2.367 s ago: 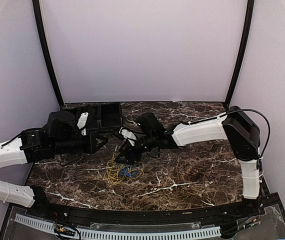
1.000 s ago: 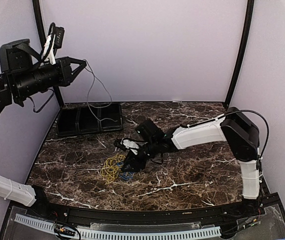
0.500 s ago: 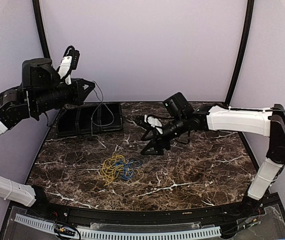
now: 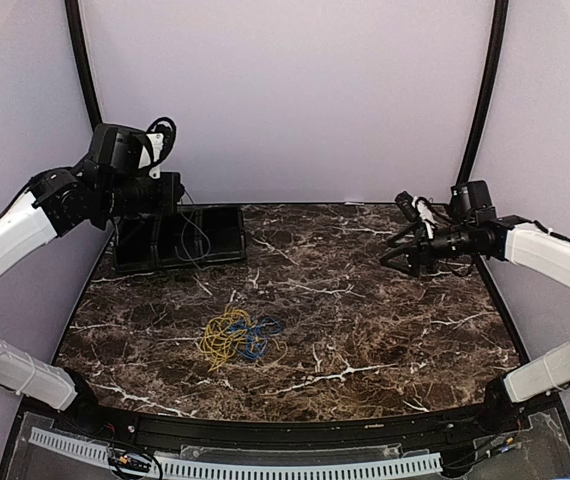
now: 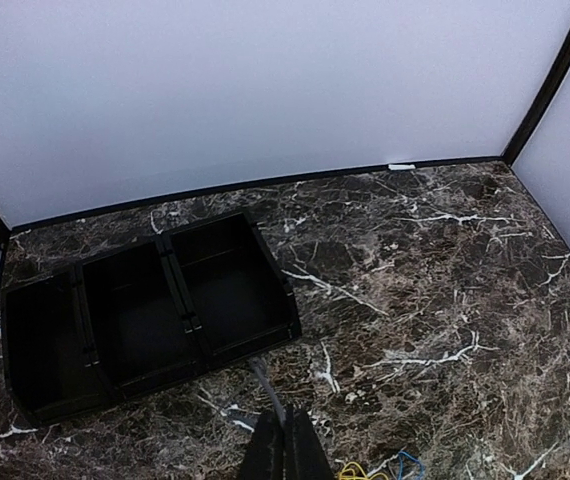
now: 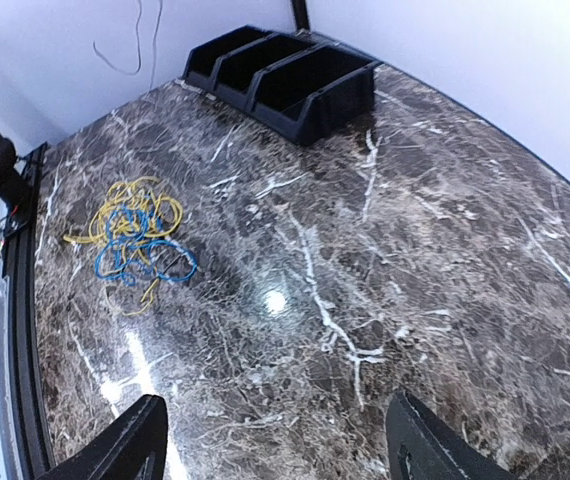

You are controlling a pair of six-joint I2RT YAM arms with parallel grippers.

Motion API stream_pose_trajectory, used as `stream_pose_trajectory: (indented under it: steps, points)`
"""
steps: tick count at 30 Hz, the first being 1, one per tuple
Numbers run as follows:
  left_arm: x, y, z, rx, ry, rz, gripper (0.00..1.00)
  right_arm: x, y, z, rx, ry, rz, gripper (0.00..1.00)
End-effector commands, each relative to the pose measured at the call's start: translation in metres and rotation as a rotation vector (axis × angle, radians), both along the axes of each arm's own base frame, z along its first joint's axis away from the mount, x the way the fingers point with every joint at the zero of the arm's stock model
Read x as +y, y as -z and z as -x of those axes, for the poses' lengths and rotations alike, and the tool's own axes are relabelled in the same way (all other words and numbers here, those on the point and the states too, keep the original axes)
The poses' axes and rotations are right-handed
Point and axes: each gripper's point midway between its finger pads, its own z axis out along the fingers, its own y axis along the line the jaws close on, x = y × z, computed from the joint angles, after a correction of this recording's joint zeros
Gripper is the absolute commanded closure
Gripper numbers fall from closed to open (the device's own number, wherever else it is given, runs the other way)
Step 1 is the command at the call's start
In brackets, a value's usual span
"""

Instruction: Untangle the cables

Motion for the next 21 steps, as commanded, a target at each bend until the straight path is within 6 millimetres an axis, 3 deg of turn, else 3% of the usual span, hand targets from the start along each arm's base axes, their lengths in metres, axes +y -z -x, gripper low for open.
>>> stream_pose_trajectory:
  steps: [1,7,14,21]
  points:
    - [0.022,0.006,-0.013,0.043,-0.037,0.002,1.00,-0.028,-0.009,-0.006,-0.022,0.075,-0.094,0.24]
    - [0.063,0.009,-0.040,0.052,-0.138,-0.027,1.00,-0.052,-0.001,-0.026,-0.098,0.195,-0.021,0.25]
    - [0.120,0.016,-0.067,0.065,-0.303,-0.093,1.00,-0.053,0.007,-0.022,-0.110,0.177,-0.020,0.25]
    - [0.161,0.030,-0.089,0.088,-0.435,-0.164,1.00,-0.055,0.010,-0.023,-0.133,0.180,0.001,0.25]
